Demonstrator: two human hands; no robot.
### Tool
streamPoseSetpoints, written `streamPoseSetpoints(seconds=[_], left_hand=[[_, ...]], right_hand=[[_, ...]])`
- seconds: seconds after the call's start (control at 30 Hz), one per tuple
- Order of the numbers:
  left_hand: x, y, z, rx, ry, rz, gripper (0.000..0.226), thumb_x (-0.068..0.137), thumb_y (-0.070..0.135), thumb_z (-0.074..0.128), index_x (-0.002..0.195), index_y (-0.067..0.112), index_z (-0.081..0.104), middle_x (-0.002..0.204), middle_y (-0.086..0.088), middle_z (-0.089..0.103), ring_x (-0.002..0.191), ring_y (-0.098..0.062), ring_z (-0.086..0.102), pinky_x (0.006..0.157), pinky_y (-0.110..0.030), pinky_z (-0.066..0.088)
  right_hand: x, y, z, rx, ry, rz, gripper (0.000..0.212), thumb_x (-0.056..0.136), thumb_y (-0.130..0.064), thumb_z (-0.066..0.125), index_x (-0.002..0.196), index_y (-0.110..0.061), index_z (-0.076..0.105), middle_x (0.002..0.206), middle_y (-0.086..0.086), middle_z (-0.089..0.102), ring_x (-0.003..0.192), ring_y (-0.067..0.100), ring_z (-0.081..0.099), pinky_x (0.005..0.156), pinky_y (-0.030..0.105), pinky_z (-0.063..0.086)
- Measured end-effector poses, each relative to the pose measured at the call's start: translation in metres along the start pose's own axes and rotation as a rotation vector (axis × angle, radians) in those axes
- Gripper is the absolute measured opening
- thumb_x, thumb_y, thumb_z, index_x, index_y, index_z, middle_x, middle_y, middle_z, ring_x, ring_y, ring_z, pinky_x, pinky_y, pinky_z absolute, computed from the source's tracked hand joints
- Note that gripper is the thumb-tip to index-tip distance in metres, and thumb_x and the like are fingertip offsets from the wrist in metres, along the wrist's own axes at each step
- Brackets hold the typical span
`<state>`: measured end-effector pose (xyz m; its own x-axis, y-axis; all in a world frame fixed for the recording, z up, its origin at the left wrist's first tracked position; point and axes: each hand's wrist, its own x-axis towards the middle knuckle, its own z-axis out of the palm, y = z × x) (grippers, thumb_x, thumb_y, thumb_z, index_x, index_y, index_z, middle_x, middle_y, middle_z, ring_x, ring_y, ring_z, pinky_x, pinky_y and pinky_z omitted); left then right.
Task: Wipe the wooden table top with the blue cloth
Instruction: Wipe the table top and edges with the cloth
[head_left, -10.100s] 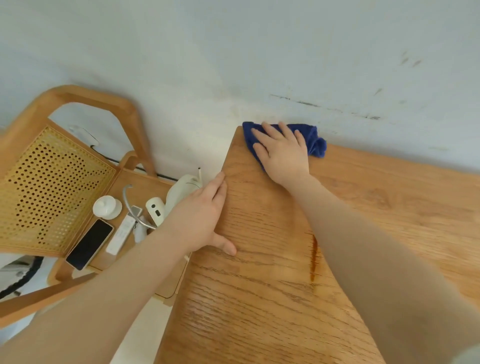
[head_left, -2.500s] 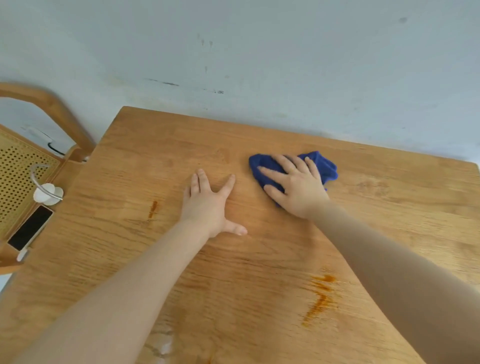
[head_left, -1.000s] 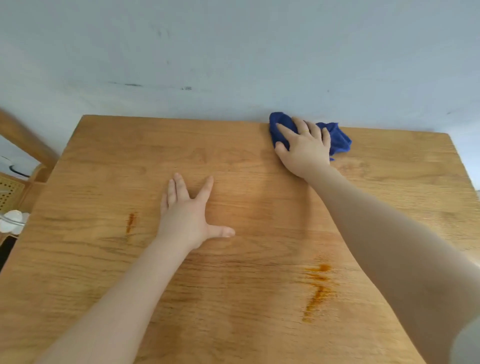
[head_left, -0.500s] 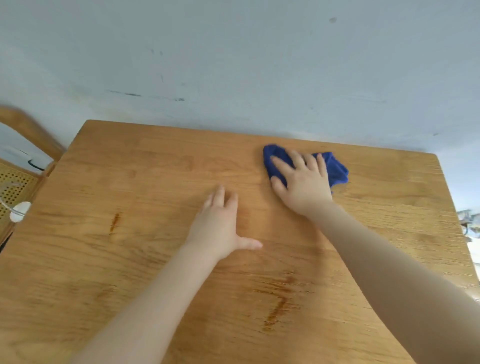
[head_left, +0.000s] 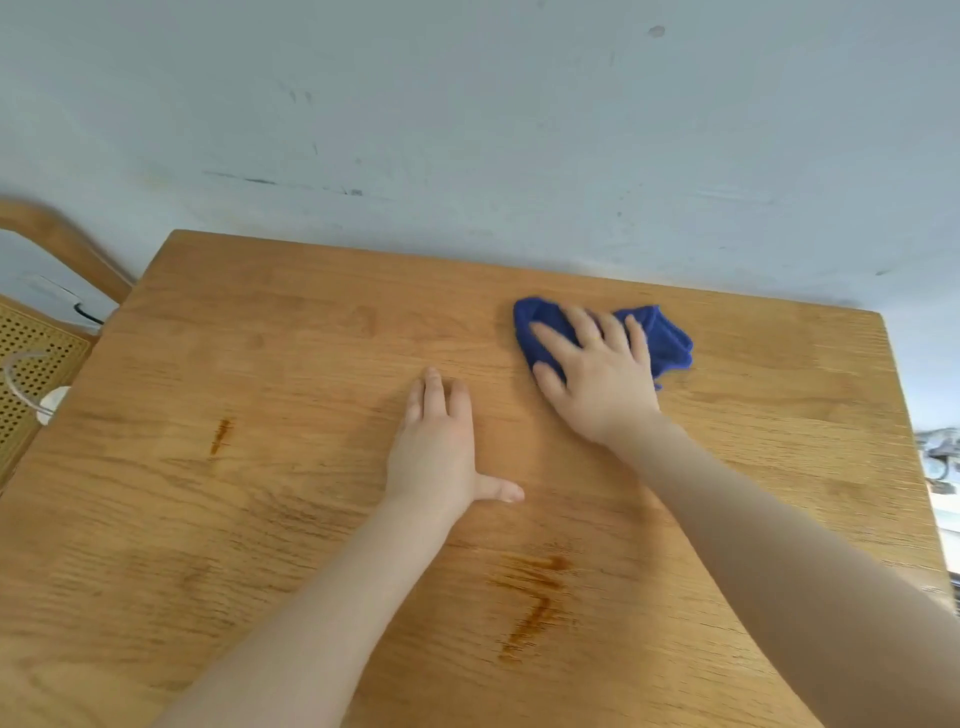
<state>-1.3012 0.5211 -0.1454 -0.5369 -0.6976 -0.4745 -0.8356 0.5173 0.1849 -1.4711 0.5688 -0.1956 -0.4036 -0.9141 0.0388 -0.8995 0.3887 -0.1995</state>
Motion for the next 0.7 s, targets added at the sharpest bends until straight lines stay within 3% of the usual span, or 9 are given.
streamPoseSetpoints(seconds=[0.17,0.3,0.4,0.53,0.63,0.7], left_hand=[[0.003,0.001,0.002,0.018,-0.020,-0.013,0.131,0.057,0.065,0.074,0.149,0.014,-0.003,0.156,-0.012,-0.015,0.145,-0.027,-0.010,0.117,-0.037,0.011],[0.002,0.002,0.003,0.029,-0.028,-0.024,0.130,0.057,0.066,0.074,0.149,0.013,-0.001,0.156,-0.013,-0.016,0.145,-0.027,-0.010,0.117,-0.037,0.012],[0.000,0.002,0.003,0.011,-0.021,-0.027,0.129,0.059,0.063,0.074,0.149,0.012,-0.002,0.156,-0.013,-0.017,0.145,-0.026,-0.011,0.117,-0.036,0.011],[0.001,0.004,0.002,0.006,-0.023,-0.031,0.129,0.059,0.062,0.074,0.149,0.012,-0.003,0.156,-0.013,-0.018,0.145,-0.026,-0.012,0.118,-0.037,0.010],[0.003,0.004,0.003,0.013,-0.020,-0.025,0.128,0.060,0.062,0.074,0.149,0.012,-0.003,0.156,-0.014,-0.018,0.145,-0.027,-0.012,0.117,-0.037,0.009],[0.002,0.002,0.004,0.008,-0.019,-0.027,0.128,0.059,0.062,0.074,0.150,0.012,-0.002,0.156,-0.013,-0.018,0.145,-0.026,-0.012,0.117,-0.037,0.009]], right_hand=[[0.064,0.021,-0.002,-0.063,-0.062,0.239,0.046,0.096,-0.044,0.030,0.139,-0.030,0.036,0.148,0.009,0.031,0.134,0.035,0.026,0.114,0.052,0.003],[0.021,0.011,-0.002,-0.076,-0.084,0.111,0.047,0.096,-0.044,0.030,0.139,-0.026,0.038,0.151,0.013,0.027,0.137,0.036,0.021,0.114,0.053,0.004],[-0.046,-0.002,-0.007,-0.030,-0.058,-0.028,0.049,0.090,-0.046,0.031,0.130,-0.025,0.051,0.144,0.014,0.041,0.132,0.038,0.035,0.110,0.056,0.016],[-0.071,0.002,-0.008,0.005,-0.102,-0.128,0.047,0.090,-0.048,0.034,0.129,-0.030,0.053,0.141,0.010,0.046,0.129,0.034,0.042,0.108,0.053,0.022],[-0.032,0.014,-0.008,0.000,-0.026,-0.048,0.048,0.088,-0.047,0.034,0.126,-0.029,0.056,0.138,0.011,0.049,0.125,0.035,0.044,0.107,0.054,0.024],[0.002,0.023,-0.009,-0.022,-0.062,0.073,0.046,0.093,-0.046,0.033,0.134,-0.031,0.047,0.147,0.009,0.036,0.133,0.033,0.031,0.112,0.051,0.013]])
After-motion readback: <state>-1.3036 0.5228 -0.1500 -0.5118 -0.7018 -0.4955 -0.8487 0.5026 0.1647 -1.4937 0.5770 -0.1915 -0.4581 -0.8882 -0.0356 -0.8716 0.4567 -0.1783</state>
